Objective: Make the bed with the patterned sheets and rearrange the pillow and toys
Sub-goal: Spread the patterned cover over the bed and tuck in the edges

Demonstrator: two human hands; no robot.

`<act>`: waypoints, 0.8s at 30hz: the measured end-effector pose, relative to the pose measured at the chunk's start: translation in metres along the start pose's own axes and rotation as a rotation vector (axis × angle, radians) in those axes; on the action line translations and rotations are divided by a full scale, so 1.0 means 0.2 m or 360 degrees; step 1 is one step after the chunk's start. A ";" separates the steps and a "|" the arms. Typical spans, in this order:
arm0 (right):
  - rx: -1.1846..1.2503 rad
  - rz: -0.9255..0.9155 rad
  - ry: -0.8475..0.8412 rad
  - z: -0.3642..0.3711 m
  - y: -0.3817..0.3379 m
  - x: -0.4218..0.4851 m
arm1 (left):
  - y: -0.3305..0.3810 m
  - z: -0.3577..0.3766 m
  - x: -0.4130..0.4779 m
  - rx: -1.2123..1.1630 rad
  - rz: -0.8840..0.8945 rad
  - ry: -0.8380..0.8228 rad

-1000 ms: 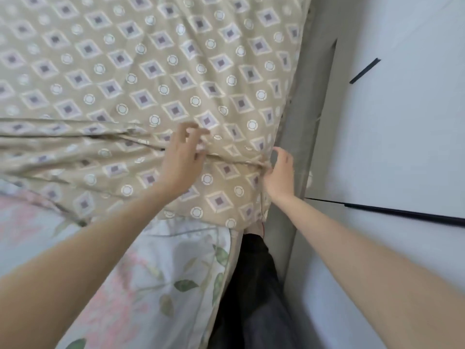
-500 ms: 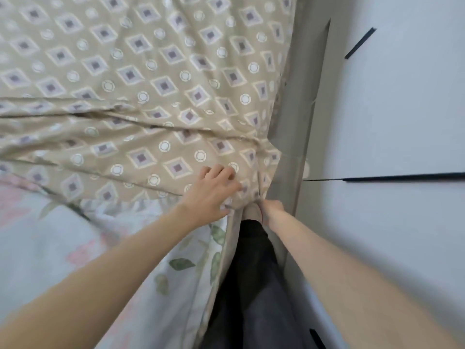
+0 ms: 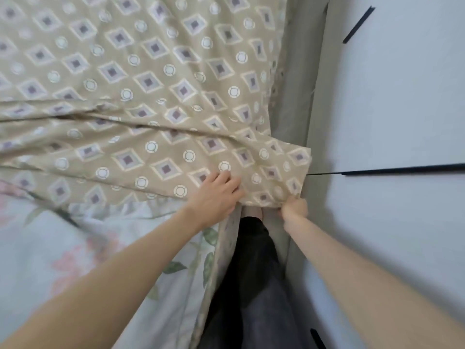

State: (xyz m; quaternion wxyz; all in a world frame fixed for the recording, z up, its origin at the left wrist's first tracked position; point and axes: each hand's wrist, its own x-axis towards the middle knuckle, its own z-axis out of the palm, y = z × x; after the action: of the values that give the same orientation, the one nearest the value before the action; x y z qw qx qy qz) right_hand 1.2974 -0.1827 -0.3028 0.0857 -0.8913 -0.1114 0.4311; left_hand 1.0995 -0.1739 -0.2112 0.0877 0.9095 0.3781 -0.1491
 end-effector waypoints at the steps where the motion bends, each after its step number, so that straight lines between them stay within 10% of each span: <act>1: -0.0042 -0.0045 0.0034 -0.04 0.01 0.01 | 0.00 0.00 0.00 0.0004 0.0024 0.0013; 12: -0.0590 -0.0437 -0.0154 -0.20 0.11 -0.01 | 0.05 -0.10 -0.03 -0.0321 -0.0072 -0.0018; 18: 0.1382 0.0448 -0.0443 -0.25 -0.01 -0.09 | 0.07 -0.05 -0.03 -0.0418 -0.0241 -0.0198; 24: 0.1364 0.0384 -0.0586 -0.29 -0.07 -0.15 | 0.06 -0.06 -0.05 -0.0481 -0.0313 -0.0184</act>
State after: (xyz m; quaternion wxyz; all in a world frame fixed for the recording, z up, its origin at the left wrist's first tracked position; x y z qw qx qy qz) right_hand 1.3234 -0.1815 -0.2411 0.3735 -0.6910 0.1673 0.5958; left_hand 1.1051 -0.1855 -0.1955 0.2298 0.8346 0.4775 -0.1503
